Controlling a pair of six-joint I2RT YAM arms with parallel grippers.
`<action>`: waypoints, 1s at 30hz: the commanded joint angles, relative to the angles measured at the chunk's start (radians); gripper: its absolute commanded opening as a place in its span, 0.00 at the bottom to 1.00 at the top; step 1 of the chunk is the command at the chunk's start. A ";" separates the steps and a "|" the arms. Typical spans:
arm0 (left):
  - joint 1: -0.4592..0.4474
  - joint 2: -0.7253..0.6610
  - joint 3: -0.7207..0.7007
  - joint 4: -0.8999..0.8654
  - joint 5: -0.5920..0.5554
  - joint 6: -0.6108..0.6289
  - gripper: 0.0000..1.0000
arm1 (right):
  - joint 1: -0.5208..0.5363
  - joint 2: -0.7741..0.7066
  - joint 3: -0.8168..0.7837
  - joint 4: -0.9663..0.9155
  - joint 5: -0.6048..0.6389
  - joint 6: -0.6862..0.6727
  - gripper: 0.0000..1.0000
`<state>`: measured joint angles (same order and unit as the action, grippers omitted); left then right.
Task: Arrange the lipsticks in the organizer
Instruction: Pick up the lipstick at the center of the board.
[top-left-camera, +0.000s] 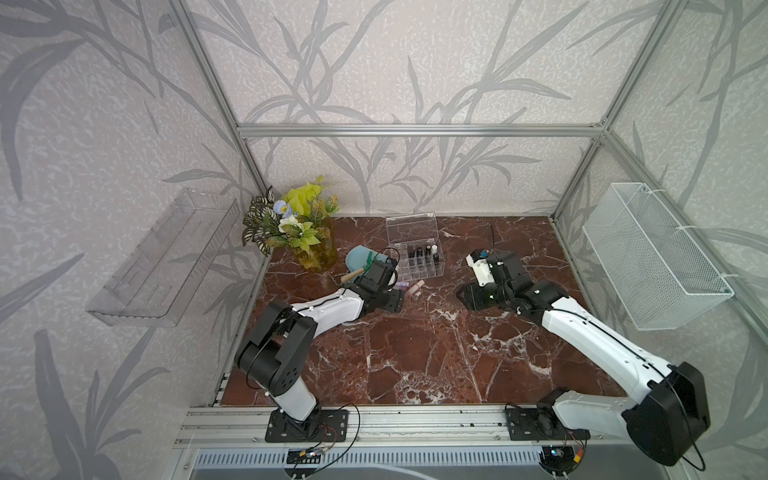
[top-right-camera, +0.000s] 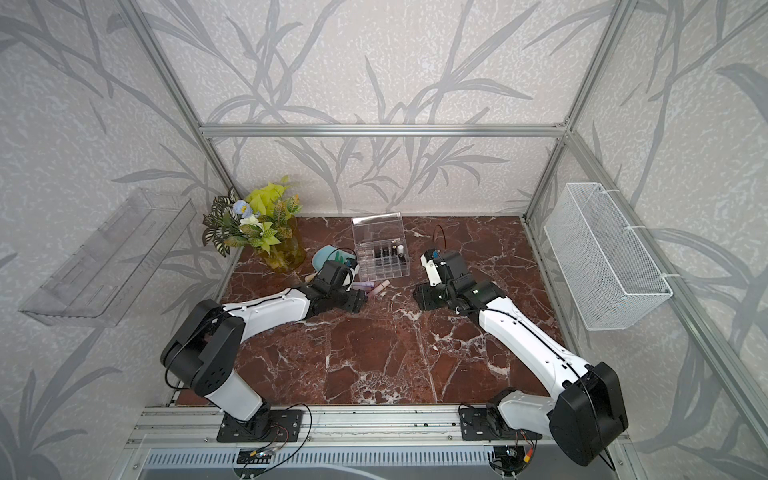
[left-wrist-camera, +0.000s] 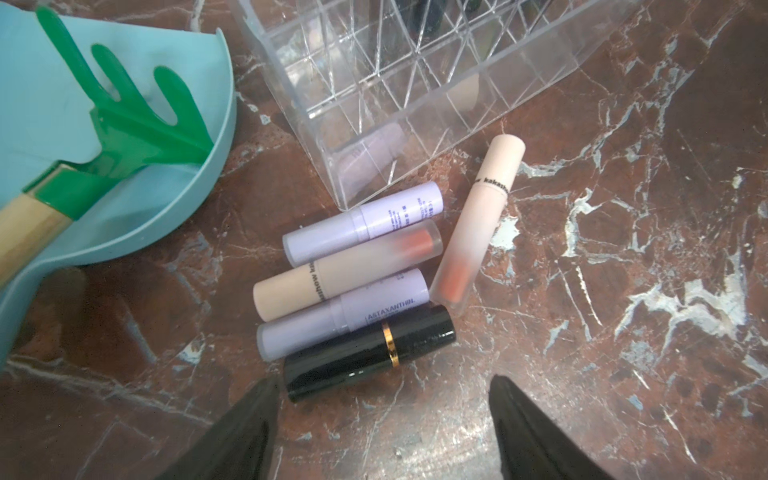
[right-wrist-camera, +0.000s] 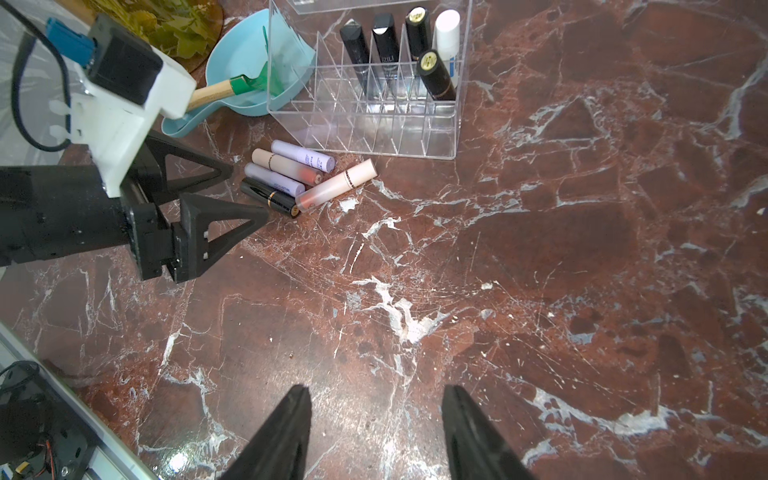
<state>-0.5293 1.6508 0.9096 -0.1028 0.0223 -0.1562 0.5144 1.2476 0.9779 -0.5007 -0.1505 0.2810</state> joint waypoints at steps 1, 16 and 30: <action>-0.002 -0.006 0.018 0.002 -0.029 -0.004 0.80 | 0.004 -0.001 0.005 -0.020 -0.054 -0.007 0.55; 0.121 -0.458 -0.232 0.209 -0.063 -0.258 0.74 | 0.161 0.392 0.351 -0.086 -0.167 -0.175 0.68; 0.303 -0.667 -0.461 0.317 0.091 -0.386 0.73 | 0.211 0.734 0.615 -0.103 -0.199 -0.238 0.67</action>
<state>-0.2371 1.0130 0.4675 0.1730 0.0734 -0.5125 0.7044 1.9511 1.5402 -0.5697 -0.3416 0.0765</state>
